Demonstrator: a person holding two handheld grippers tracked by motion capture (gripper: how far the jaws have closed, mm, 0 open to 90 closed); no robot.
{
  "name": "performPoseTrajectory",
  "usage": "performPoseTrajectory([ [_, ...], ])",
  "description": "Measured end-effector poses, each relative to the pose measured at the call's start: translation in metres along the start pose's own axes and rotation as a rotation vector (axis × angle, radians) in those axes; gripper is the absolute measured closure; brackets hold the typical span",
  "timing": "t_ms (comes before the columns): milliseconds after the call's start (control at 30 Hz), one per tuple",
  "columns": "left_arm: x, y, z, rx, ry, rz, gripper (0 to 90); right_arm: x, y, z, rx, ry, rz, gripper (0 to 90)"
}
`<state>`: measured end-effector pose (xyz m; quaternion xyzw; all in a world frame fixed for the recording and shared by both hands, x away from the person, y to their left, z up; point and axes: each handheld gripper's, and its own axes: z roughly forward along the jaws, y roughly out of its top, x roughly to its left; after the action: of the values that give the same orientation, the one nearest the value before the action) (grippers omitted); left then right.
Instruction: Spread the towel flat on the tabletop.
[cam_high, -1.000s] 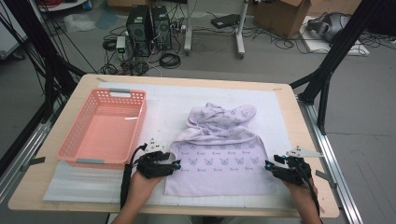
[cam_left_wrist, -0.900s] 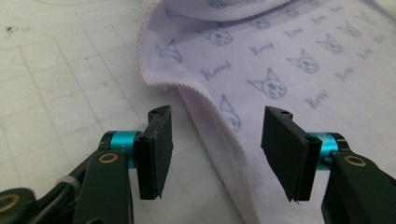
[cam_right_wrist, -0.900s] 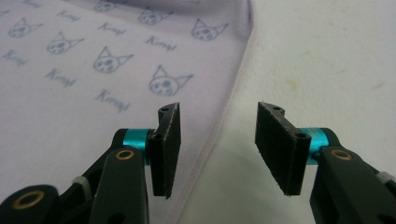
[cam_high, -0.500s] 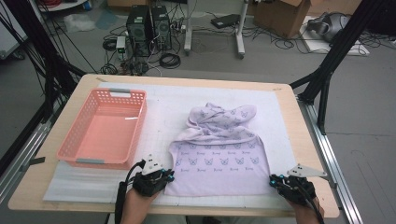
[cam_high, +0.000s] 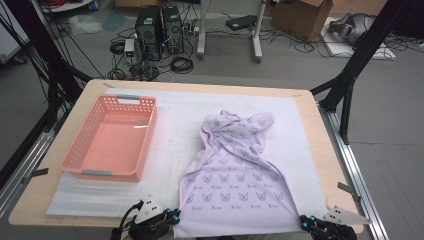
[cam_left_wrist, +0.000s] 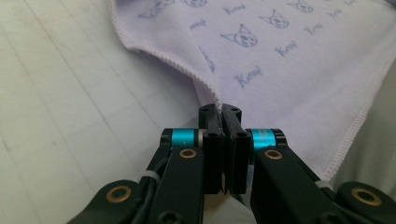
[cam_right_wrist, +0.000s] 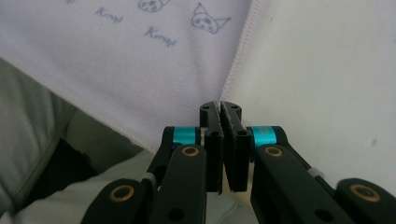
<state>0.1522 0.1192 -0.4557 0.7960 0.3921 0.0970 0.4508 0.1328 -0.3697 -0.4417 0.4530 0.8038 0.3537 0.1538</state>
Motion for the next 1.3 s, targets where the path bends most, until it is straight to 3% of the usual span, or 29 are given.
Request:
performPoseTrajectory([
  [167, -0.01, -0.007, -0.005, 0.026, -0.036, 0.014, 86.9, 0.008, -0.018, -0.016, 0.001, 0.023, 0.003, 87.7],
  [200, -0.011, -0.006, -0.006, 0.01, -0.032, 0.007, 85.2, 0.008, -0.019, -0.016, 0.003, 0.029, -0.003, 87.7],
  [267, -0.008, -0.001, -0.006, -0.026, -0.014, -0.018, 67.5, 0.009, -0.018, -0.016, 0.006, 0.041, 0.003, 83.7],
  [300, -0.005, 0.002, -0.006, -0.041, -0.011, -0.021, 59.0, 0.008, -0.015, -0.014, -0.007, 0.04, 0.009, 74.2],
  [400, 0.003, 0.011, -0.002, -0.071, 0.019, -0.016, 52.3, 0.004, -0.003, -0.008, -0.058, 0.036, 0.059, 63.9],
  [467, 0.008, 0.018, 0.002, -0.085, 0.038, -0.016, 48.1, 0.003, 0.006, -0.003, -0.081, 0.017, 0.051, 59.8],
  [667, 0.023, 0.035, 0.02, -0.099, 0.053, -0.004, 45.6, 0.0, 0.034, 0.015, -0.127, -0.03, 0.029, 59.6],
  [833, 0.035, 0.049, 0.039, -0.088, 0.052, 0.005, 45.0, -0.011, 0.056, 0.037, -0.138, -0.047, 0.042, 58.4],
  [1167, 0.063, 0.084, 0.081, -0.053, 0.029, 0.017, 44.4, -0.03, 0.094, 0.078, -0.126, -0.043, 0.013, 52.5],
  [1300, 0.072, 0.096, 0.095, -0.057, 0.051, 0.032, 43.1, -0.038, 0.11, 0.093, -0.124, -0.036, 0.01, 53.5],
])
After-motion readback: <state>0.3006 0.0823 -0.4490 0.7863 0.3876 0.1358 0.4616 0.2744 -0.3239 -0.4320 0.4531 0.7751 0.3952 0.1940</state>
